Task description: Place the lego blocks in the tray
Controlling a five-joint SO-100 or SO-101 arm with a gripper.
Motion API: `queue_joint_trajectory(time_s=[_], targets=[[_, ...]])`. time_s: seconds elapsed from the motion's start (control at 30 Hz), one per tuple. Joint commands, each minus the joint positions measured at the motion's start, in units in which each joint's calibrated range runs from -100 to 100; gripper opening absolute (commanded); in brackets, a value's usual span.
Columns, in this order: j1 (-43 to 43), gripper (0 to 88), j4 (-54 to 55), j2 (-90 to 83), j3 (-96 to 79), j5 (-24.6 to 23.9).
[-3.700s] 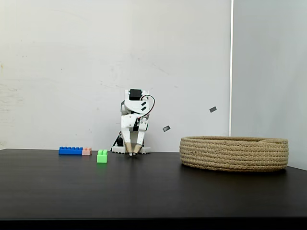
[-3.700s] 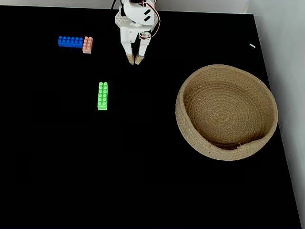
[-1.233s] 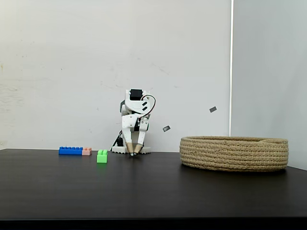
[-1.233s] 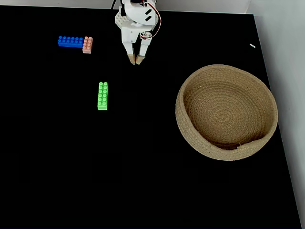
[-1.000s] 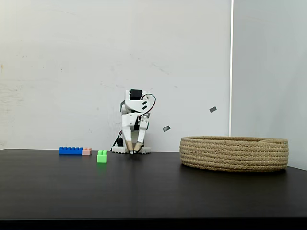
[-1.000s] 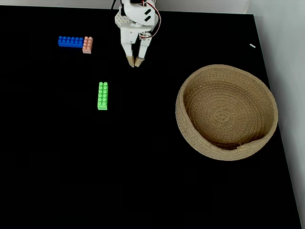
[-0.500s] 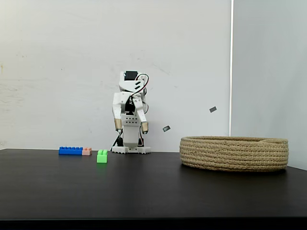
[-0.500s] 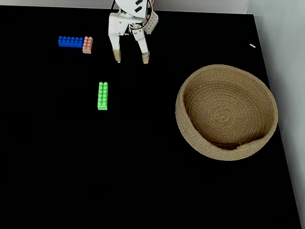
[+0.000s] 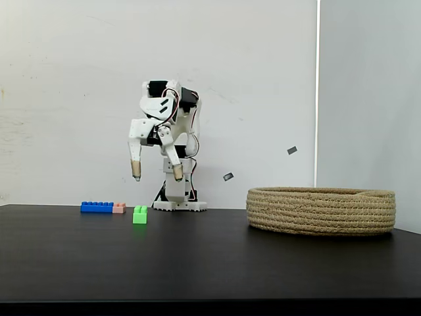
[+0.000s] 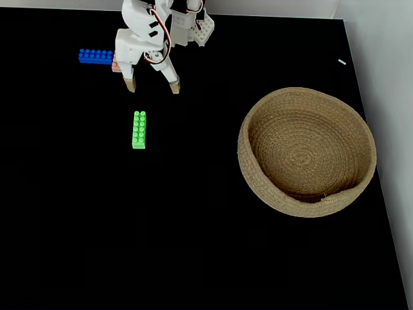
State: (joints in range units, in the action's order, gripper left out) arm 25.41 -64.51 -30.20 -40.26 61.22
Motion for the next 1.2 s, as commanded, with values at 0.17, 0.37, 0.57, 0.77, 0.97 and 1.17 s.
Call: queue_joint_trajectory(time_s=[0.17, 0.37, 0.57, 0.77, 0.97, 1.17], targets=[[3.3, 32.9, -0.6, 11.6, 11.1, 1.9], [3.8, 34.0, 0.2, 18.9, 16.0, 2.1], [4.2, 33.5, 3.4, 24.1, 18.0, 2.3], [4.4, 32.7, 5.1, 28.0, 19.6, 2.3], [3.7, 32.1, 6.2, 30.4, 19.7, 2.1], [2.7, 30.8, 8.5, 32.5, 19.6, 1.4]])
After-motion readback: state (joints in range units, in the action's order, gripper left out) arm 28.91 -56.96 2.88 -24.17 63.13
